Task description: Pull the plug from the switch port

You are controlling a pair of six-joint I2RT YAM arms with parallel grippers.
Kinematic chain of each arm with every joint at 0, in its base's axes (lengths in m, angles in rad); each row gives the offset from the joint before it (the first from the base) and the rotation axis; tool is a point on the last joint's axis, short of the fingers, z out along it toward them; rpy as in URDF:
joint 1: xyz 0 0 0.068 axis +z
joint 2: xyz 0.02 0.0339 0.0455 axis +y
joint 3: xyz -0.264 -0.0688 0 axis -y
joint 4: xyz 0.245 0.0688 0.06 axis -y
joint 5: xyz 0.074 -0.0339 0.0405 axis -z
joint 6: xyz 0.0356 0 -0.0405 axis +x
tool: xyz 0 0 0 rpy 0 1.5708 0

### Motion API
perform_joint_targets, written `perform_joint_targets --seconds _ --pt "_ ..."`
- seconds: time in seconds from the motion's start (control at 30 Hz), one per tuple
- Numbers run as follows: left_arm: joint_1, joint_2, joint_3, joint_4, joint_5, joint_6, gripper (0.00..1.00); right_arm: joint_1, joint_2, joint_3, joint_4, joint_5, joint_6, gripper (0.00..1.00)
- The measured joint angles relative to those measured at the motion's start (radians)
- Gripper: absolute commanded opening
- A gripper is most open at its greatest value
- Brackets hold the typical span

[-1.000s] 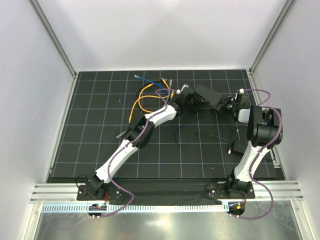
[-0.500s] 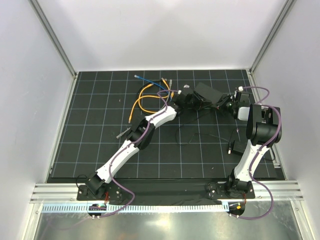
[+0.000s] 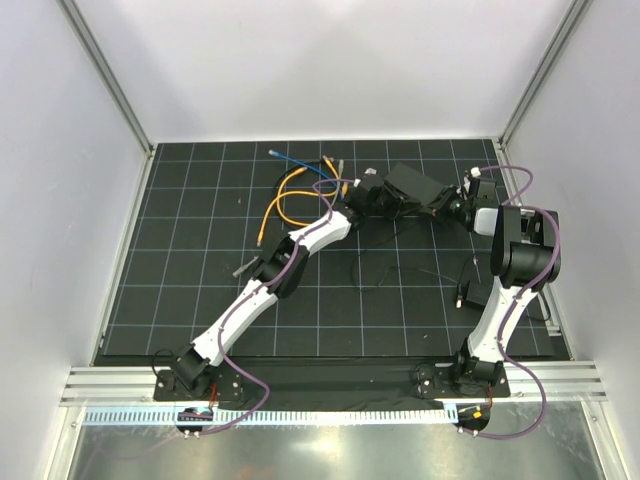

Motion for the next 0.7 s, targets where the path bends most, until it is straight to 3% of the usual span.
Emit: perform_joint_targets --seconds 0.33,0.47,0.6,0.7 --pt "0.000 0.000 -0.015 0.038 0.009 0.001 0.23 0.000 -0.008 -0.024 0.033 -0.007 -0.010 0.01" --pt "-0.006 0.006 -0.016 0.058 0.013 -0.014 0.23 0.031 -0.016 -0.054 0.012 -0.097 -0.014 0.01" --pt "-0.008 0.006 -0.032 0.081 0.011 -0.003 0.34 0.063 -0.018 -0.063 -0.018 -0.157 -0.015 0.01" --pt "-0.008 -0.039 -0.129 0.138 0.013 0.025 0.39 0.064 -0.021 -0.064 -0.032 -0.166 -0.017 0.01"
